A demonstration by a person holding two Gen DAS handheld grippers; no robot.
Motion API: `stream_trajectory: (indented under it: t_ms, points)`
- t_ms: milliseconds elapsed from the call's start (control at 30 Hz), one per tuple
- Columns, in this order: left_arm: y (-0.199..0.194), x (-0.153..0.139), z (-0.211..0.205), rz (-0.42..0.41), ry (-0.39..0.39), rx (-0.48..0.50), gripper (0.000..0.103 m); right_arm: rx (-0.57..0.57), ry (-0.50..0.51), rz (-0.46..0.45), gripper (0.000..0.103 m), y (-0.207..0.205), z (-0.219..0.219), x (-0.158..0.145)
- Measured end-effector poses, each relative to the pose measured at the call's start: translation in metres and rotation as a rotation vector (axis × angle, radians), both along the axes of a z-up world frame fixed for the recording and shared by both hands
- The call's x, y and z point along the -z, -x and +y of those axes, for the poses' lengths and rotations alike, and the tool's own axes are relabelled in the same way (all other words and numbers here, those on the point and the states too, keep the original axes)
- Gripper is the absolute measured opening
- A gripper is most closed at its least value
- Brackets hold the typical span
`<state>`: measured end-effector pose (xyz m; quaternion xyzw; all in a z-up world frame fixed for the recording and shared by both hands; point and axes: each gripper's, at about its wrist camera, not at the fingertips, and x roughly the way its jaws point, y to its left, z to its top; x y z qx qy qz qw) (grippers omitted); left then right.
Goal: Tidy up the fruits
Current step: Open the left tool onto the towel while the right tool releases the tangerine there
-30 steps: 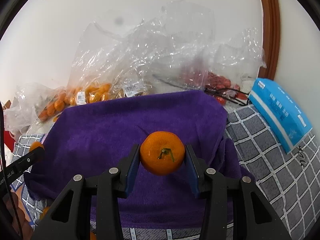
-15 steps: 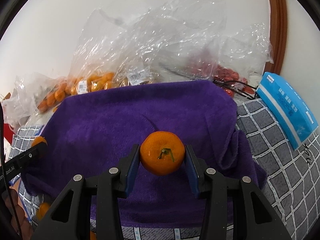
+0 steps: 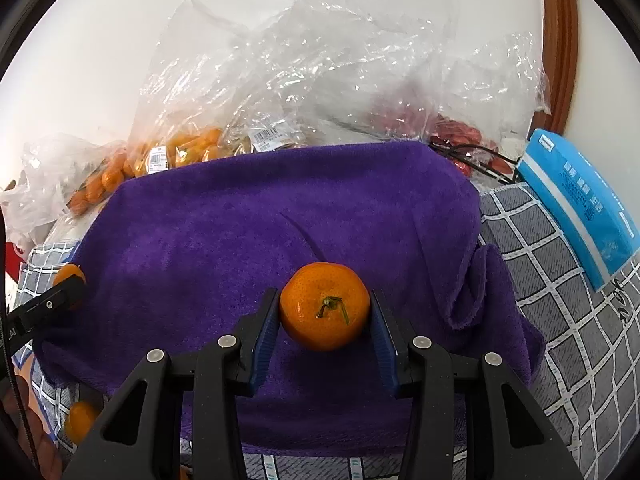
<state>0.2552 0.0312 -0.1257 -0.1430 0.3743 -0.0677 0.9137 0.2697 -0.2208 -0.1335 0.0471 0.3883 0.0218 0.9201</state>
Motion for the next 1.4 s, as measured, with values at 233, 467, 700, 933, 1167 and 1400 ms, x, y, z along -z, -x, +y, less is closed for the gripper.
stream_trajectory:
  t_ms: [233,467,700,933,1167,1400]
  points:
    - [0.0,0.002,-0.006,-0.004,-0.042,0.011,0.03,-0.002,0.017,0.005,0.044,0.0,0.001,0.001]
    - [-0.001,0.002,-0.007,-0.001,-0.048,0.016,0.03,-0.007,0.025,0.004,0.044,0.0,0.001,0.001]
    - [-0.001,0.002,-0.009,-0.005,-0.045,0.025,0.034,-0.001,0.006,-0.014,0.056,0.003,-0.002,-0.002]
    - [0.003,-0.001,-0.011,-0.016,-0.034,0.035,0.044,0.021,-0.027,-0.039,0.065,0.007,-0.007,-0.006]
    - [0.012,-0.008,-0.014,-0.074,-0.013,0.061,0.045,0.004,-0.087,-0.041,0.065,0.009,-0.009,-0.011]
    - [0.019,-0.015,-0.016,-0.134,-0.028,0.045,0.045,0.003,-0.049,-0.072,0.065,0.015,-0.002,-0.023]
